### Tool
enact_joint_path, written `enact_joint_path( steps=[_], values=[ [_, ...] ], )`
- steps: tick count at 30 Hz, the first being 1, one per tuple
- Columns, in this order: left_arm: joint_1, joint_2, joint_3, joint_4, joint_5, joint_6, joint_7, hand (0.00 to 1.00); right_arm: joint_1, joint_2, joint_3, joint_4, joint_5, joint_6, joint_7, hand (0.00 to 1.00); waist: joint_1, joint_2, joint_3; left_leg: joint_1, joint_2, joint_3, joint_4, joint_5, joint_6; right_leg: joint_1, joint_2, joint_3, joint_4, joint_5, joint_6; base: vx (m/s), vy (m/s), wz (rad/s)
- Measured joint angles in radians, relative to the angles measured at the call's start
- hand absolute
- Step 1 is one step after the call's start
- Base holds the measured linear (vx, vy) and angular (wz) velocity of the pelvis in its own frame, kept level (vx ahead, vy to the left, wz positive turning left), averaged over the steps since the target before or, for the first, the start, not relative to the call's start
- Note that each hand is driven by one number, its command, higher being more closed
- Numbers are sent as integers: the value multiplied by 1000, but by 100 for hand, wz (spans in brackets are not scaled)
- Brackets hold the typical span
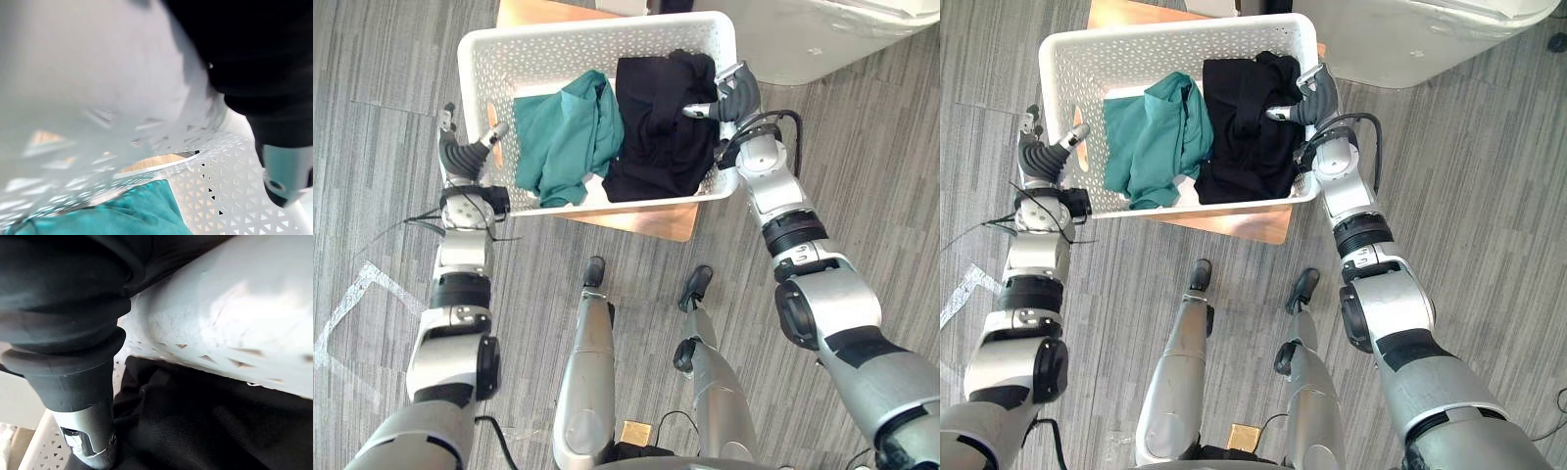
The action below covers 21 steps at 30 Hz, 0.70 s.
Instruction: Pick up the laundry basket with both hands and put the clothes into the washing machine.
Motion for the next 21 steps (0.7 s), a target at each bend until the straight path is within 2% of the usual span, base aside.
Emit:
enact_joint_path(
  steps=[3,6,8,10,11,12,13,15,18,19,21],
  values=[
    [-41,29,-25,67,11,6,-30,100,0,8,19,20,-1,29,-1,100,-16,-12,-20,-13,1,1,19,-3,5,-3,-3,-2,0,-3,4,-46,28,-1],
    [-78,40,-28,131,41,20,-70,100,1,9,40,52,-2,57,1,100,-33,-30,-62,-26,4,2,17,5,18,-12,-9,-9,0,-51,68,-18,10,-4],
    [-100,48,-31,164,55,30,-102,100,2,10,53,82,-3,71,3,100,-42,-47,-83,-26,3,9,18,10,27,-11,-13,-10,0,-77,95,4,14,-2],
    [-135,60,-47,199,81,54,-128,100,4,10,56,104,-5,94,24,100,-46,-71,-103,-26,3,16,23,5,35,-10,-16,-10,0,-84,90,13,33,-6],
    [-140,63,-52,205,84,58,-131,100,4,10,56,109,-5,94,25,100,-47,-74,-105,-26,3,16,24,5,35,-10,-16,-10,0,-83,89,0,0,0],
    [-158,70,-65,216,89,66,-145,100,7,12,56,119,-9,98,29,100,-49,-84,-112,-25,2,15,29,4,35,-9,-16,-10,4,-68,72,29,25,15],
    [-176,70,-66,234,103,83,-162,100,8,16,57,130,-15,108,36,100,-56,-88,-114,-26,-2,8,50,-9,34,-9,-17,-7,27,-6,29,27,25,17],
    [-182,73,-66,247,117,90,-168,100,9,20,58,134,-23,114,52,100,-55,-90,-116,-23,3,6,60,-18,32,-8,-12,-7,35,7,-1,20,10,2],
    [-191,81,-66,249,148,112,-174,100,9,22,65,134,-24,113,72,100,-68,-91,-119,-19,4,12,64,-18,32,-4,-11,-5,25,16,-12,11,-1,-4],
    [-201,81,-66,254,159,122,-179,100,11,23,77,137,-24,120,73,100,-76,-91,-119,-14,4,12,68,-18,32,5,-10,-5,19,25,-23,0,0,0],
    [-219,71,-66,269,166,137,-188,100,16,23,77,148,-25,133,84,100,-81,-92,-119,-4,4,12,71,-22,34,26,-9,-5,1,24,-24,0,0,0]
  ],
)
